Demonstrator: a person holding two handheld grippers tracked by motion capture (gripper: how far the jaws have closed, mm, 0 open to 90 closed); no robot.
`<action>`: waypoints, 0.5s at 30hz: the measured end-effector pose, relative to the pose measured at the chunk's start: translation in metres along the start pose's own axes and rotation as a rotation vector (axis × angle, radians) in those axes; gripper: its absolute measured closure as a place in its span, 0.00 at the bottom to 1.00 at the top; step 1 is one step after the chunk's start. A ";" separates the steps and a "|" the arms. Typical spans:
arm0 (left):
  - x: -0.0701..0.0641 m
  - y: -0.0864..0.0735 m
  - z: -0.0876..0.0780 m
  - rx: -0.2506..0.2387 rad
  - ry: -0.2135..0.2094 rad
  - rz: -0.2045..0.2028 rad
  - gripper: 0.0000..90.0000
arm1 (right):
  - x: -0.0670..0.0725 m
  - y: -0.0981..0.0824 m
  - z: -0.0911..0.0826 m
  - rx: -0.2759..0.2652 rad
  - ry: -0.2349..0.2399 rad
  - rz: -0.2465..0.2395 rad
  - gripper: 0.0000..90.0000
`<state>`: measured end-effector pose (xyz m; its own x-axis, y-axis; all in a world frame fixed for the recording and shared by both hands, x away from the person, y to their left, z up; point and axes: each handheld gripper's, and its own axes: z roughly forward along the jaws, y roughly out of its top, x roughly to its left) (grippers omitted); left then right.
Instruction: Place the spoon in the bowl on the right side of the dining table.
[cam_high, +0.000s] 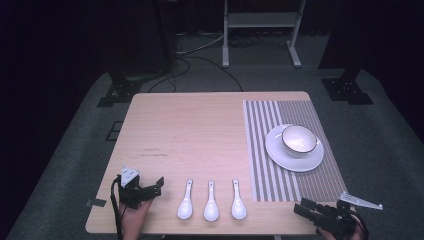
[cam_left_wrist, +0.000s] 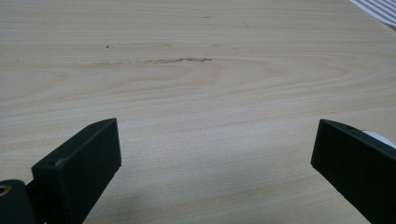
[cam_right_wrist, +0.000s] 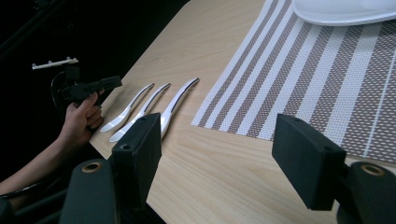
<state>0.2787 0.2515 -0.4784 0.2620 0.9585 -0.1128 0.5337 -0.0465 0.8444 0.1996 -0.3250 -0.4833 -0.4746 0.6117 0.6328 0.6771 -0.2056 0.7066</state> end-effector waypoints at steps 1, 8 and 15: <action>0.000 0.000 0.000 0.000 0.000 0.000 0.00 | 0.000 0.000 0.000 -0.001 -0.001 0.001 0.36; 0.000 0.000 0.000 0.000 -0.001 0.001 0.00 | 0.001 0.000 0.000 0.004 -0.003 -0.003 0.36; 0.000 0.000 0.000 0.001 0.000 -0.003 0.00 | 0.001 0.000 0.005 0.016 -0.001 0.000 0.35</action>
<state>0.2792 0.2516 -0.4785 0.2601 0.9587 -0.1153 0.5354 -0.0438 0.8435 0.2017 -0.3206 -0.4839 -0.4738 0.6127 0.6325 0.6860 -0.1936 0.7014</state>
